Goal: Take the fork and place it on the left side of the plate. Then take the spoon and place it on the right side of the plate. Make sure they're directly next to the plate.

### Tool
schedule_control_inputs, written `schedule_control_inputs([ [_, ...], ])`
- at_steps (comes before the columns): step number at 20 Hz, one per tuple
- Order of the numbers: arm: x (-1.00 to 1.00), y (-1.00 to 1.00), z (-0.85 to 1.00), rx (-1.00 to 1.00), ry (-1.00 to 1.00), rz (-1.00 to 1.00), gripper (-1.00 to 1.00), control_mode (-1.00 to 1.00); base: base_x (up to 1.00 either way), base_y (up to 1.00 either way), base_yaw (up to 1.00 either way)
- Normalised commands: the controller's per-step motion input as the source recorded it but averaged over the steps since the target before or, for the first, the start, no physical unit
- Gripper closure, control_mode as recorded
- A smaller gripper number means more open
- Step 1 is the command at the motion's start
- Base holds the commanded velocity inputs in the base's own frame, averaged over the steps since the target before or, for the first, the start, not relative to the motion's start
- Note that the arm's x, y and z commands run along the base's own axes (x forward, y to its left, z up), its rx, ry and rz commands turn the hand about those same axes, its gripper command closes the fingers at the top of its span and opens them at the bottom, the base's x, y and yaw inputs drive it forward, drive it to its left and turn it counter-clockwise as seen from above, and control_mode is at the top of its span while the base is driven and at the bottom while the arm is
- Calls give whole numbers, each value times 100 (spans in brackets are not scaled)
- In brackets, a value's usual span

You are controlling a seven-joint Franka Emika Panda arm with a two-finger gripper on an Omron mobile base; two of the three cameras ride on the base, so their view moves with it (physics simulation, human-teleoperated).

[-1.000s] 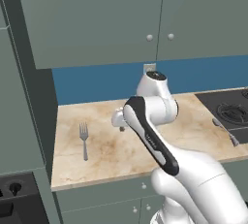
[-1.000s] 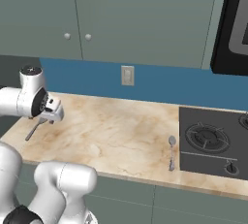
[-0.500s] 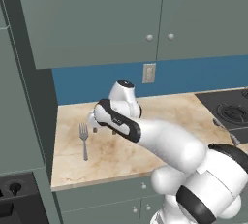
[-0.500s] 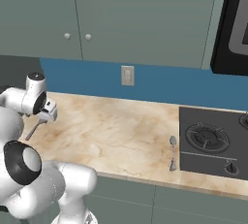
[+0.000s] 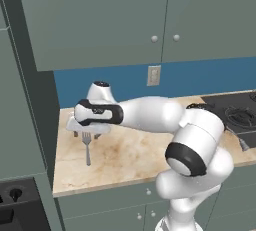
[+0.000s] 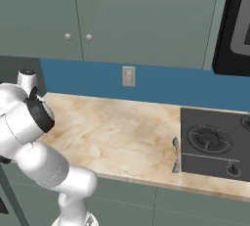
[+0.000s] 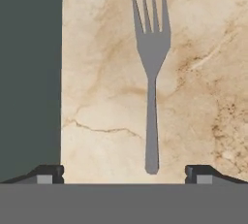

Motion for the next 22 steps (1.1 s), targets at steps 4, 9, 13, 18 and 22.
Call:
schedule_control_inputs([
  [4, 11, 6, -31, -6, 0, 0, -100, -100, 0, 0, 0],
  [9, 1, 0, -35, -10, 0, 0, -100, -100, 0, 0, 0],
  [13, 4, 0, -28, -4, 0, 0, -100, -100, 0, 0, 0],
  [18, 20, -7, -17, 0, -4, 1, -100, -100, 0, 0, 0],
  [22, 0, -34, -20, 0, -5, 6, -100, -100, 0, 0, 0],
])
